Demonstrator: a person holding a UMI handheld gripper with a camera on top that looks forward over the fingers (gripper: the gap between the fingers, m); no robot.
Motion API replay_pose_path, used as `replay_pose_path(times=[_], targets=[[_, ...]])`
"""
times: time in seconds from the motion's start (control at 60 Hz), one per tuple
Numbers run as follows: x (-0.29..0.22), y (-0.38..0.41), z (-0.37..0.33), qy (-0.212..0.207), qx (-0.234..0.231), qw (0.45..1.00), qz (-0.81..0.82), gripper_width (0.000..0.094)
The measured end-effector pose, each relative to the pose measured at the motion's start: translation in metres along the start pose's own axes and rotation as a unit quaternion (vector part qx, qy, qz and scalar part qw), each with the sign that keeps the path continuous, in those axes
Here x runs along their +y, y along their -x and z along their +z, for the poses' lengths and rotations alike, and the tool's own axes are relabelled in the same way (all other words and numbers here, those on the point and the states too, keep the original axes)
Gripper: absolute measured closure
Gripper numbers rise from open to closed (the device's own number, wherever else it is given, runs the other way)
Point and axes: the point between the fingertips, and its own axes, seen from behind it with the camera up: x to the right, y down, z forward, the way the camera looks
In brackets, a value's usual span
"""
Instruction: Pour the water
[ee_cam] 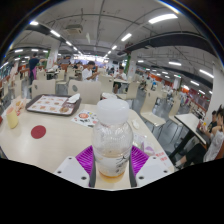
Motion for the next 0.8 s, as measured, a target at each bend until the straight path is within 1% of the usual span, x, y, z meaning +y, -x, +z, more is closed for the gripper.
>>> replay_pose_path(times=[0.117,0.25,0.4,0.533,0.583,0.633,0.683,0.8], targets=[[-0.054,0.011,-0.012,-0.012,0.058,0.995,-0.075,0.0482],[-0.128,0.055,-0.022,-0.035,0.129,0.973,-0.188,0.048],[-0.204,0.128,-0.028,-0.063,0.177,0.926,-0.328,0.048],[-0.252,0.216,-0.031,-0.093,0.206,0.848,-0.48,0.0482],[-0.264,0.249,-0.03,-0.106,0.217,0.805,-0.541,0.0482],[-0.273,0.287,-0.023,-0.127,0.219,0.763,-0.594,0.0482],[-0.277,0.323,-0.021,-0.141,0.214,0.723,-0.641,0.0481],[-0.267,0.386,-0.004,-0.154,0.202,0.635,-0.73,0.0479]])
